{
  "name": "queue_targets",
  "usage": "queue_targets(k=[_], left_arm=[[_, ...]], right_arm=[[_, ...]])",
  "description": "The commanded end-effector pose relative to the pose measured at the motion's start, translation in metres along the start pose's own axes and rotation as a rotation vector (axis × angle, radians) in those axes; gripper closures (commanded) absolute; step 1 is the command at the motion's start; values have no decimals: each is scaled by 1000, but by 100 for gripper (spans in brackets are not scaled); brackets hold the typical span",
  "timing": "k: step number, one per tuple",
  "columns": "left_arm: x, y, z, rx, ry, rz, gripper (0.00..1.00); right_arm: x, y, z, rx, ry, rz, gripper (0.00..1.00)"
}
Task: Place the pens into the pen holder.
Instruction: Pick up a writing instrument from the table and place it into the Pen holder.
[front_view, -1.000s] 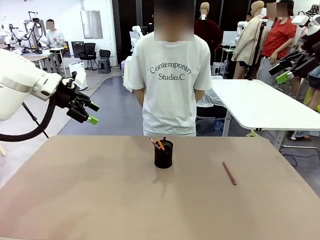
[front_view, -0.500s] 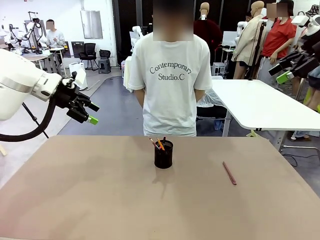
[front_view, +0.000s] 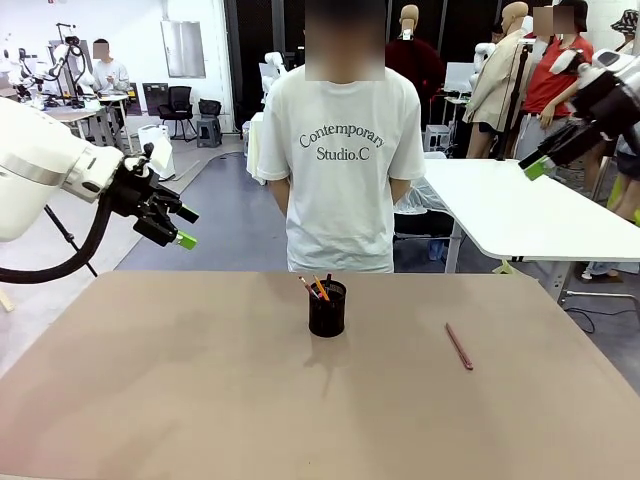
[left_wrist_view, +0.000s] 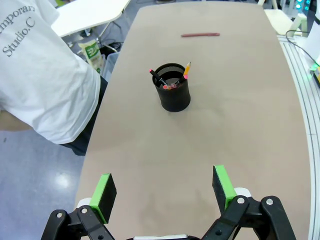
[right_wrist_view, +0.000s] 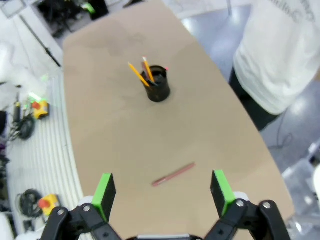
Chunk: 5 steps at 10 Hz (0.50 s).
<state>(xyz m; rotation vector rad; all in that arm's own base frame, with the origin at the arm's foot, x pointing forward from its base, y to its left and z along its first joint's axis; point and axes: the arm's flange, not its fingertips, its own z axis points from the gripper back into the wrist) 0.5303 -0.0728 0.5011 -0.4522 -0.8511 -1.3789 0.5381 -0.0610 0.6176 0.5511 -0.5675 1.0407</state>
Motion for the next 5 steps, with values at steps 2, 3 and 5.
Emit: queue_targets(k=[2, 3, 5], left_arm=[[1, -1, 3, 6, 1, 9, 0], [1, -1, 3, 6, 1, 9, 0], [1, -1, 3, 6, 1, 9, 0]], right_arm=[[16, 24, -42, -193, 189, -188, 0], [20, 28, -61, -218, 252, -252, 0], [21, 31, -90, -284, 334, -316, 0]])
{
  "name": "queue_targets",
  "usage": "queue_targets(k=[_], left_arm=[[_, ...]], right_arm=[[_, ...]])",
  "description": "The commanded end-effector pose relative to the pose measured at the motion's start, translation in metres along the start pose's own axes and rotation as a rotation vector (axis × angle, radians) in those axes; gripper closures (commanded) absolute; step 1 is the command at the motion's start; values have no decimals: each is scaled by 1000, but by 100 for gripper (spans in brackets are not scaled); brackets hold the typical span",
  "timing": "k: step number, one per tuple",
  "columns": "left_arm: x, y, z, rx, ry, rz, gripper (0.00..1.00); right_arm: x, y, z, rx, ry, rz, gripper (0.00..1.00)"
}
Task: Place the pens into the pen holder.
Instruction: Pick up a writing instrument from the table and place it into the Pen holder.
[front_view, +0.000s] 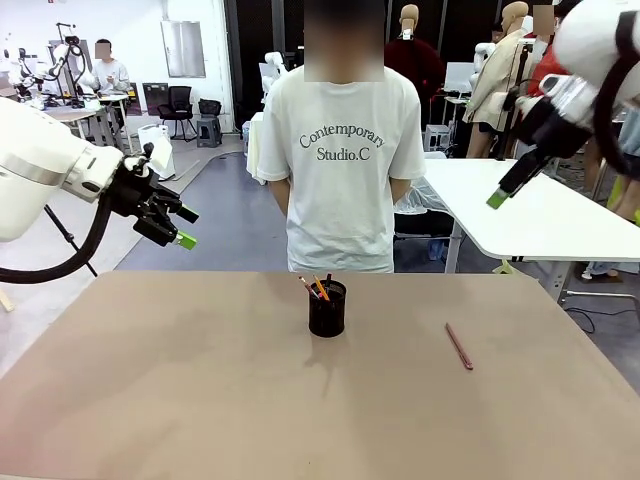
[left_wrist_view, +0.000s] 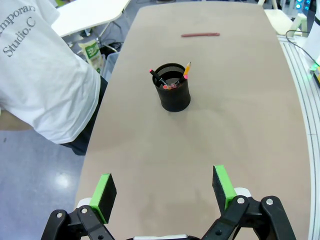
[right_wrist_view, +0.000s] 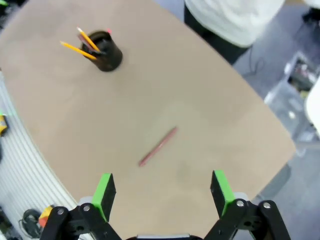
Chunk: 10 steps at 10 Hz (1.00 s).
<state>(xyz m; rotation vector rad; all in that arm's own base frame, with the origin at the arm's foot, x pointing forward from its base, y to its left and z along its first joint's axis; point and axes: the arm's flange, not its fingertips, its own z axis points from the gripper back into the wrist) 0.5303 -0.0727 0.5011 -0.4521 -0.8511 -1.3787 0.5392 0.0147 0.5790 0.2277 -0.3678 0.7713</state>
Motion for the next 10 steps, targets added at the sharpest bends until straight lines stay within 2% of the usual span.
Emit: queue_targets(k=[1, 4, 5, 8, 9, 10], left_arm=[[1, -1, 3, 6, 1, 9, 0], [1, -1, 3, 6, 1, 9, 0], [1, -1, 3, 6, 1, 9, 0], [1, -1, 3, 6, 1, 9, 0], [1, -1, 3, 6, 1, 9, 0], [1, -1, 3, 6, 1, 9, 0]], right_arm=[[-2, 14, -27, -40, 81, -80, 0], [-17, 16, -88, -149, 174, -132, 0], [-23, 18, -102, -229, 191, -100, 0], [-30, 13, -126, -142, 216, -124, 0], [-32, 11, -119, -72, 180, -107, 0], [-34, 10, -127, -155, 215, -93, 0]])
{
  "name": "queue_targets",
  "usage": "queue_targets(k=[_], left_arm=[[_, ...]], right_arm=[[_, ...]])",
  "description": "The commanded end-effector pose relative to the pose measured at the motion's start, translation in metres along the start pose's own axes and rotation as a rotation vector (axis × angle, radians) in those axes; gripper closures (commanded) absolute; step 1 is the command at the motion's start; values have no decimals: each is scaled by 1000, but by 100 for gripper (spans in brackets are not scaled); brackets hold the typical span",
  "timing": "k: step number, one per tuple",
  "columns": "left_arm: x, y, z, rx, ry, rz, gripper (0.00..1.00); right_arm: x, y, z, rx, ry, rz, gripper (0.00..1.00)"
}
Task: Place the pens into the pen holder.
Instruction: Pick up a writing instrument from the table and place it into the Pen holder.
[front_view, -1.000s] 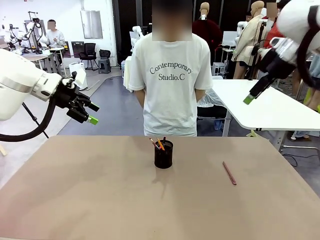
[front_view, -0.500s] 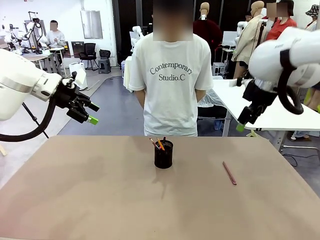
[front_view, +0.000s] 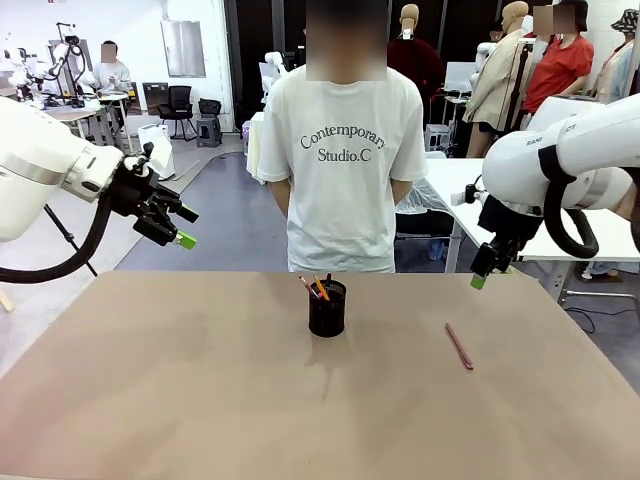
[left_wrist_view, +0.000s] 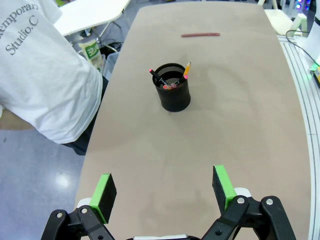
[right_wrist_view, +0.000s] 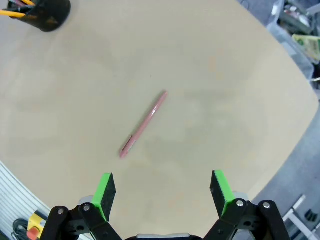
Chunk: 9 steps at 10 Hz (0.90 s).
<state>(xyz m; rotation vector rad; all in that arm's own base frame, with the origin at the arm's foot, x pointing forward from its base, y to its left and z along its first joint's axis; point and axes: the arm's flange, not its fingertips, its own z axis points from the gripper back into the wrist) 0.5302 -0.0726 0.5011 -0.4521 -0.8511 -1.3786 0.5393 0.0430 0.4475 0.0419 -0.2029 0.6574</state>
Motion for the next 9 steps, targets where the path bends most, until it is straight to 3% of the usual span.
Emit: queue_targets(k=[1, 6, 9], left_arm=[[1, -1, 3, 6, 1, 9, 0], [1, -1, 3, 6, 1, 9, 0], [1, -1, 3, 6, 1, 9, 0]], right_arm=[[1, -1, 2, -26, 2, 10, 0], [0, 0, 0, -6, 3, 5, 0], [17, 23, -41, -43, 51, -313, 0]])
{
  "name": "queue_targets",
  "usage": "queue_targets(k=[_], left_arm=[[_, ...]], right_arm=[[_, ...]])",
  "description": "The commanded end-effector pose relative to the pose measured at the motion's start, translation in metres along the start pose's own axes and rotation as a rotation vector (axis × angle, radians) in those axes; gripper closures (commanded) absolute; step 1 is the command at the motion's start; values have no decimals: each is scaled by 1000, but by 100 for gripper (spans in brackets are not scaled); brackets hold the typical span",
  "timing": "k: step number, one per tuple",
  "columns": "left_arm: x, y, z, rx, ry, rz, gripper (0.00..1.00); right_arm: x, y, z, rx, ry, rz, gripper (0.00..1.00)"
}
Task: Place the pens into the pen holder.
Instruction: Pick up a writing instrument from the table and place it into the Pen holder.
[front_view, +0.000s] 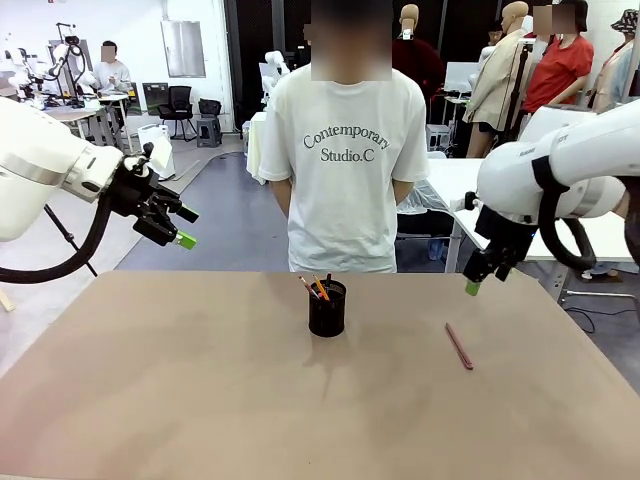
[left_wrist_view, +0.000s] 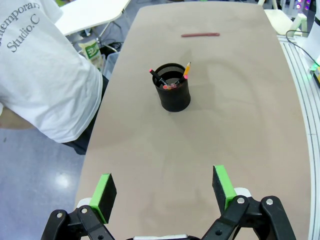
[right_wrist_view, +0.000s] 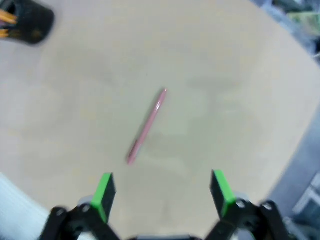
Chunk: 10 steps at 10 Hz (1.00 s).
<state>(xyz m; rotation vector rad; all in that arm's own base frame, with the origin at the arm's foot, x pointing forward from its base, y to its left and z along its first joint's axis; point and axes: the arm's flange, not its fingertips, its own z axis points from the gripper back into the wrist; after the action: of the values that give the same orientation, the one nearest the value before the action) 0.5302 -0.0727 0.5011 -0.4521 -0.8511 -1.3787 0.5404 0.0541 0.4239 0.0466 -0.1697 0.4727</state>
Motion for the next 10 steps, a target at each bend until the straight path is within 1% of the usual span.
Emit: queue_targets(k=[1, 2, 3, 4, 8, 9, 10], left_arm=[[1, -1, 3, 6, 1, 9, 0], [1, -1, 3, 6, 1, 9, 0], [1, -1, 3, 6, 1, 9, 0], [1, -1, 3, 6, 1, 9, 0], [1, -1, 3, 6, 1, 9, 0], [1, -1, 3, 6, 1, 9, 0], [1, -1, 3, 6, 1, 9, 0]], right_arm=[[17, 29, -28, -46, 53, -227, 0], [20, 35, -39, -98, 72, -285, 0], [18, 41, -54, -136, 81, -315, 0], [18, 46, -70, -158, 84, -363, 0], [29, 37, -94, -149, 132, -398, 0], [27, 34, -94, -127, 123, -348, 0], [18, 39, -91, -124, 120, -377, 0]])
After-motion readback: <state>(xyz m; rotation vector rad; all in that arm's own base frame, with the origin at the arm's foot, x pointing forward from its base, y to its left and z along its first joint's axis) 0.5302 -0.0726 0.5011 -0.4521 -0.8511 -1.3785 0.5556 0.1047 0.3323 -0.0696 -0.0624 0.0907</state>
